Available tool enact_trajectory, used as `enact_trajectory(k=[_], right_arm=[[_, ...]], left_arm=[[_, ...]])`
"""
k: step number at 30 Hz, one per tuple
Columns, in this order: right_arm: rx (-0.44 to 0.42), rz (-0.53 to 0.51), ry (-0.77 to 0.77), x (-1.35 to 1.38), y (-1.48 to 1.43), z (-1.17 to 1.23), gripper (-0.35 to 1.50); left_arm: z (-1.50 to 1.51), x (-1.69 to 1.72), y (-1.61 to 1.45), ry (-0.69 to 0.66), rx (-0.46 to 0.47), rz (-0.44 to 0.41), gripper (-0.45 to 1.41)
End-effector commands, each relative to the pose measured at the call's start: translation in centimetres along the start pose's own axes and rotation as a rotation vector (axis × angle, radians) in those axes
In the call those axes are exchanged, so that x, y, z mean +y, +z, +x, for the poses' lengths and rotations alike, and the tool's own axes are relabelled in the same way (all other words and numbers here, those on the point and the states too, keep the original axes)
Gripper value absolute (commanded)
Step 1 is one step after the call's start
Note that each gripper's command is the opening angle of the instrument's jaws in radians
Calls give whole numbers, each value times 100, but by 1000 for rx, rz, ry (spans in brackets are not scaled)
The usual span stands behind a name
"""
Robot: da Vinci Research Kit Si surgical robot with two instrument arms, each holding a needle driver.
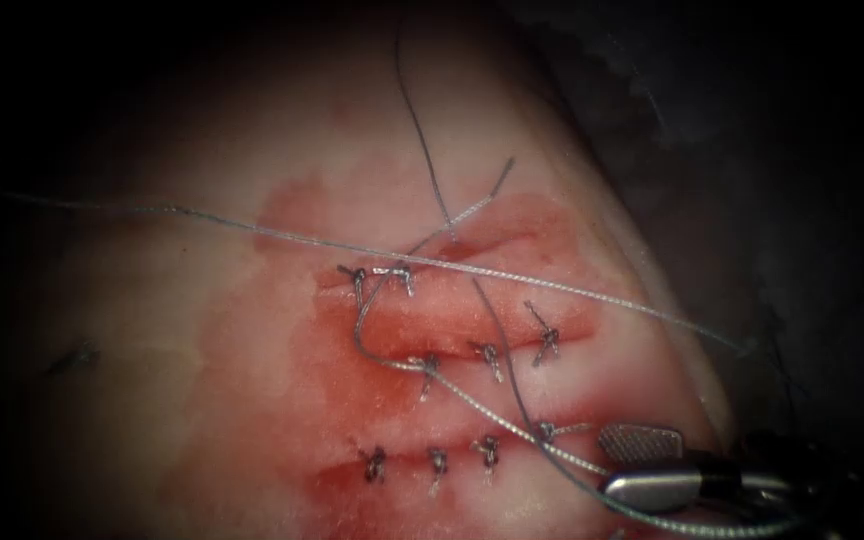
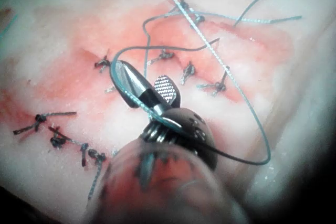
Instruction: Wound Closure
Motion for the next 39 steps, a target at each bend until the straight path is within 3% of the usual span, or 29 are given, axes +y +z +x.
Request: enact_trajectory(k=[1, 2, 3, 5, 6, 9, 13, 18, 22, 26, 32, 39], right_arm=[[-5, -8, 46, -10, 17, -7, 89], [-29, 7, 178, -17, 18, -10, 94], [-29, 7, 178, -17, 18, -10, 94], [-97, 86, 391, -35, 30, -17, 94], [-97, 86, 391, -35, 30, -17, 94], [-142, 108, 548, -56, 38, -13, 98], [-100, 105, 555, -58, 39, -19, 98], [-143, 120, 569, -60, 41, -27, 101], [-172, 122, 655, -65, 43, -27, 105], [-132, 107, 661, -71, 50, -17, 101], [-121, 103, 679, -61, 67, -18, 93], [-70, 95, 613, -53, 72, -15, 89]], left_arm=[[1, -12, 14, -20, 13, 28, -45], [23, -33, 21, -63, 69, 74, -45], [23, -33, 21, -63, 69, 74, -45], [45, -56, 32, -188, 191, 189, -45], [45, -56, 32, -188, 191, 189, -45], [43, -63, 31, -263, 229, 315, -45], [40, -64, 29, -293, 255, 343, -45], [36, -69, 29, -313, 270, 375, -45], [23, -78, 29, -347, 247, 419, -45], [-14, -109, 27, -399, 128, 527, -45], [-38, -145, 22, -417, 91, 539, -45], [-53, -151, 16, -377, 22, 589, -45]])
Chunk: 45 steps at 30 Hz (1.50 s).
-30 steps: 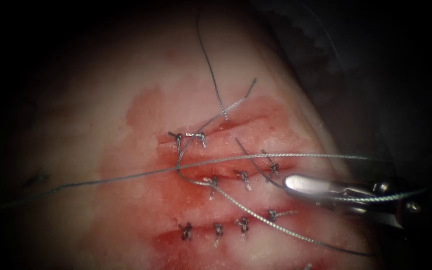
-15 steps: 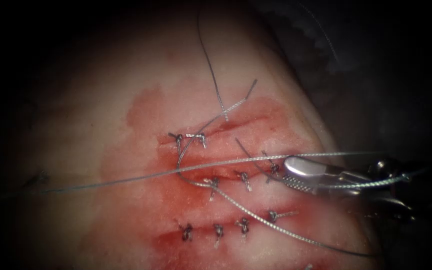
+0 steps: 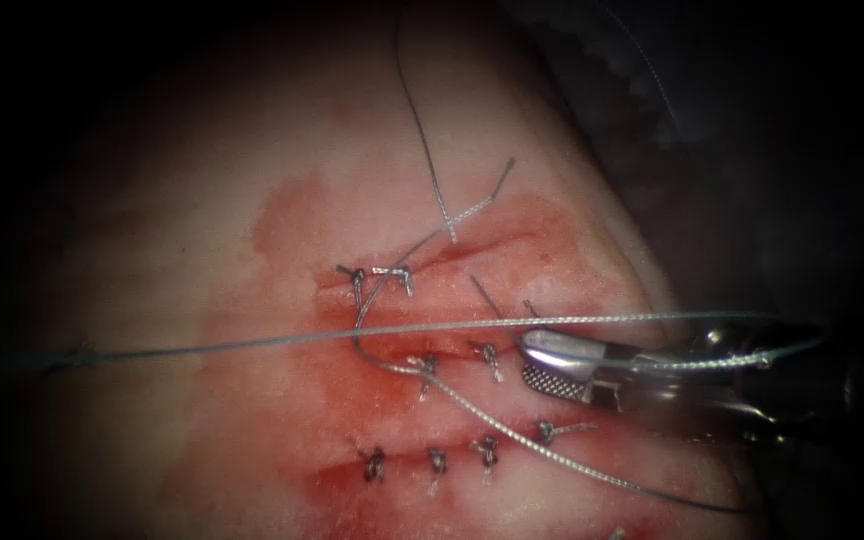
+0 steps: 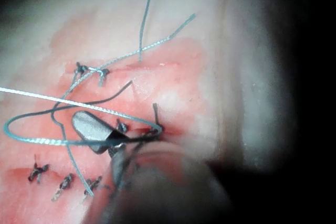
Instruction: Wound Closure
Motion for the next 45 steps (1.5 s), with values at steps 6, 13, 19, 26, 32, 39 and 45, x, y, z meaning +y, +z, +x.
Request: enact_trajectory(k=[6, 13, 19, 26, 32, 39, 45], right_arm=[[-34, 6, 8, 15, 18, -9, 83], [-65, 72, -1, 16, 24, -16, 83], [-79, 87, 106, 15, 33, -22, 81], [-100, 162, 144, 6, 48, -27, 79], [-121, 162, 158, -2, 64, -38, 79], [-110, 166, 156, -6, 77, -45, 49], [-51, 263, 73, -8, 56, -38, -35]], left_arm=[[-10, -6, 2, -206, 79, 66, -45], [0, -22, 0, -293, 191, 37, -45], [15, -19, 2, -328, 254, 18, -45], [27, -10, 4, -336, 274, 13, -45], [33, -6, 6, -336, 289, 9, -45], [39, -1, 7, -339, 293, 8, -45], [35, 12, 3, -279, 249, 20, -45]])
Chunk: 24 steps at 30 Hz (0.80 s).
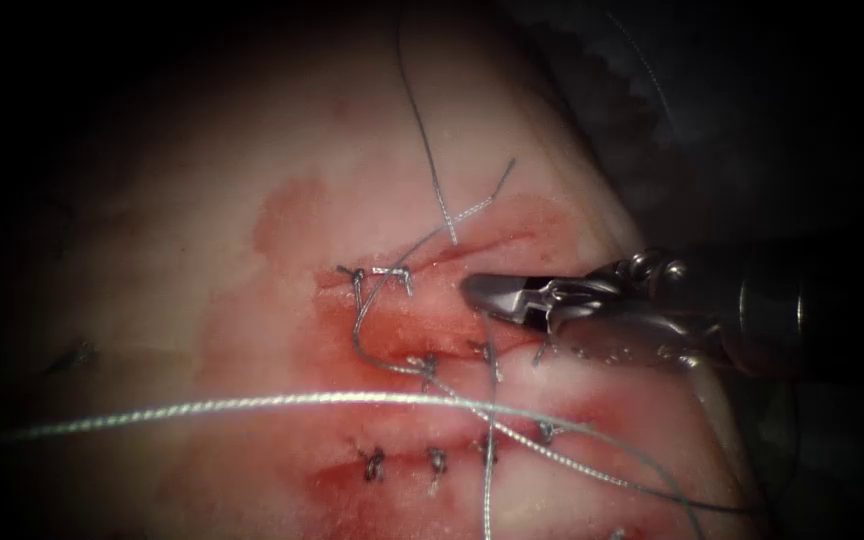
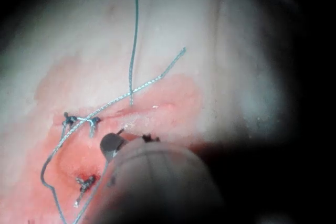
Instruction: Wound Closure
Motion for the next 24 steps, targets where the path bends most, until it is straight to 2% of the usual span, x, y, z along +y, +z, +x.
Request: enact_trajectory(k=[1, 3, 4, 5, 7, 8, 10, 11, 12, 13, 14, 15, 16, 17, 19, 20, 24], right_arm=[[4, 3, -13, 2, 2, 0, -35], [15, 4, -41, -1, -12, -3, -35], [-15, 4, -69, -6, -33, -11, -35], [-15, 4, -69, -6, -33, -11, -35], [-137, 5, -106, -22, -93, -37, -35], [-168, 12, -113, -28, -115, -47, -35], [-208, 32, -122, -38, -150, -61, -35], [-208, 32, -122, -38, -150, -61, -35], [-271, 76, -148, -49, -192, -79, -35], [-271, 76, -148, -49, -192, -79, -35], [-324, 133, -176, -59, -224, -94, -35], [-348, 185, -191, -67, -243, -104, -35], [-386, 289, -223, -80, -269, -118, -35], [-413, 344, -240, -90, -283, -127, -35], [-434, 382, -253, -98, -291, -133, -35], [-476, 482, -287, -119, -308, -146, -35], [-511, 642, -328, -156, -326, -163, -35]], left_arm=[[-13, -2, 7, 8, 0, 11, -45], [-18, 7, 2, 72, -17, -18, -45], [-23, 18, -4, 105, -32, -69, -45], [-23, 18, -4, 105, -32, -69, -45], [-35, 46, -27, 156, -98, -171, -45], [-38, 57, -37, 180, -116, -211, -45], [-43, 72, -51, 218, -130, -270, -45], [-43, 72, -51, 218, -130, -270, -45], [-47, 92, -67, 262, -131, -353, -45], [-47, 92, -67, 262, -131, -353, -45], [-46, 113, -82, 281, -128, -431, -45], [-46, 122, -88, 275, -127, -455, -45], [-42, 139, -97, 275, -119, -483, -45], [-41, 145, -101, 275, -124, -501, -45], [-40, 149, -103, 271, -128, -512, -45], [-37, 157, -105, 267, -123, -536, -45], [-35, 159, -104, 259, -121, -550, -45]])
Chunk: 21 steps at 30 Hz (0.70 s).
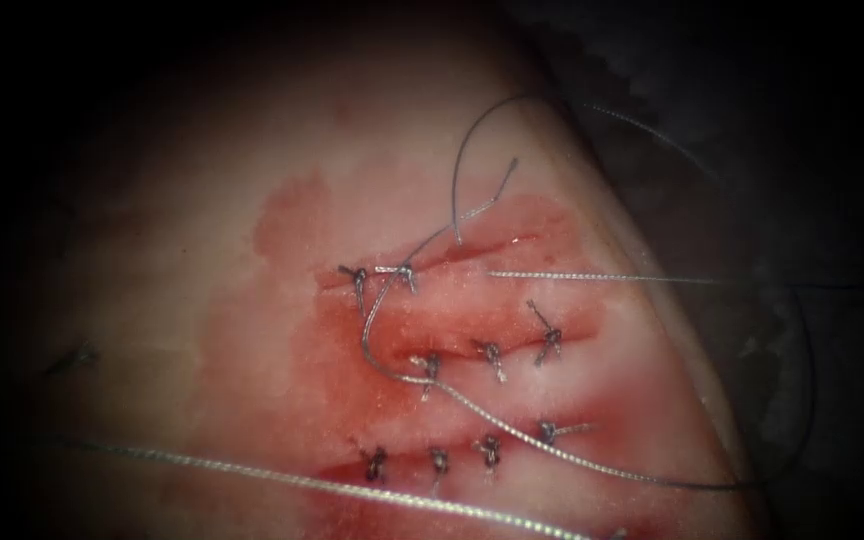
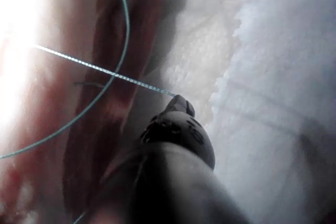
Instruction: Wound Closure
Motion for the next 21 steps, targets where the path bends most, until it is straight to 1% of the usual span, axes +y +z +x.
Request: enact_trajectory(k=[1, 6, 9, 10, 11, 12, 13, 14, 15, 16, 17, 18, 19, 20, 21], right_arm=[[-3, 18, -5, -11, 13, 3, -35], [-25, 146, -47, -53, 17, 3, -35], [-26, 210, -71, -65, 14, -2, -35], [-25, 218, -113, -64, 14, -5, -35], [-21, 214, -208, -61, 13, -8, -35], [-8, 135, -471, -44, 7, -20, -28], [-23, 79, -530, -31, 2, -25, -15], [-59, -3, -556, -12, -6, -32, -3], [-99, -70, -580, 4, -14, -37, 2], [-144, -128, -595, 22, -21, -40, 12], [-211, -199, -576, 48, -32, -43, 12], [-259, -241, -545, 69, -40, -44, 5], [-305, -269, -545, 91, -48, -44, -1], [-361, -334, -559, 146, -64, -40, 9], [-364, -374, -581, 169, -71, -35, 14]], left_arm=[[-13, -3, 8, 5, -4, 5, -45], [-13, -5, 7, 5, -12, -5, -45], [-13, -4, 6, 9, -8, -19, -45], [-12, -4, 6, 11, -4, -23, -45], [-11, -3, 6, 13, 1, -23, -45], [-9, -1, 8, 17, 10, -26, -45], [-7, -1, 9, 19, 14, -26, -45], [-6, 0, 10, 20, 20, -26, -45], [-4, 0, 12, 22, 26, -28, -45], [-3, 0, 13, 22, 27, -27, -45], [-2, 0, 14, 23, 31, -24, -45], [-1, 0, 15, 23, 33, -23, -45], [0, 0, 15, 23, 35, -22, -45], [2, -2, 16, 22, 33, -23, -45], [2, -2, 17, 22, 36, -21, -45]])
